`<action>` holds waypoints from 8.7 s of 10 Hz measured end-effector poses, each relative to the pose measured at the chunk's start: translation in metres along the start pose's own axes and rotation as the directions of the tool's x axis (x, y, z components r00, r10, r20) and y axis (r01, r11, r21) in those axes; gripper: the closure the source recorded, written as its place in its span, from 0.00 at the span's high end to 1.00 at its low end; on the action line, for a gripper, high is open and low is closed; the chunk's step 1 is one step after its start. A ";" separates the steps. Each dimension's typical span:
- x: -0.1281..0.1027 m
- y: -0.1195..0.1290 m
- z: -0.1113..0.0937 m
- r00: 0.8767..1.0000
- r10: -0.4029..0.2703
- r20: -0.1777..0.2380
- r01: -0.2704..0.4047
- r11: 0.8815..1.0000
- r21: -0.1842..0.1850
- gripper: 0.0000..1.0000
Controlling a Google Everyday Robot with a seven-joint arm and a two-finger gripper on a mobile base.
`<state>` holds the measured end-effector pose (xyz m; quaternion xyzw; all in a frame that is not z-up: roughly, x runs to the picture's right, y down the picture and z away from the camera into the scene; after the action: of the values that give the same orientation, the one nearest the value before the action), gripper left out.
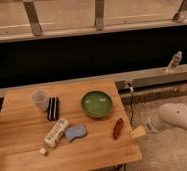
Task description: Wipe the white sponge on the table
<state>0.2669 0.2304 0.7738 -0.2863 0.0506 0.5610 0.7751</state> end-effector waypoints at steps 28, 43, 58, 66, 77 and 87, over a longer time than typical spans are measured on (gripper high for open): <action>-0.081 0.080 -0.034 0.960 -0.260 0.102 0.271 0.957 -0.105 0.80; -0.154 0.173 -0.058 0.873 -0.476 0.108 0.479 0.878 0.004 0.80; -0.171 0.299 0.020 0.818 -0.575 -0.008 0.574 0.818 -0.044 0.80; -0.155 0.307 0.084 0.809 -0.580 -0.097 0.557 0.809 -0.186 0.80; -0.143 0.294 0.116 0.805 -0.574 -0.149 0.543 0.814 -0.203 0.42; -0.130 0.251 0.116 0.849 -0.504 -0.160 0.470 0.857 -0.211 0.00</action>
<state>-0.0346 0.2312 0.8245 -0.4099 0.0111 0.3144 0.8561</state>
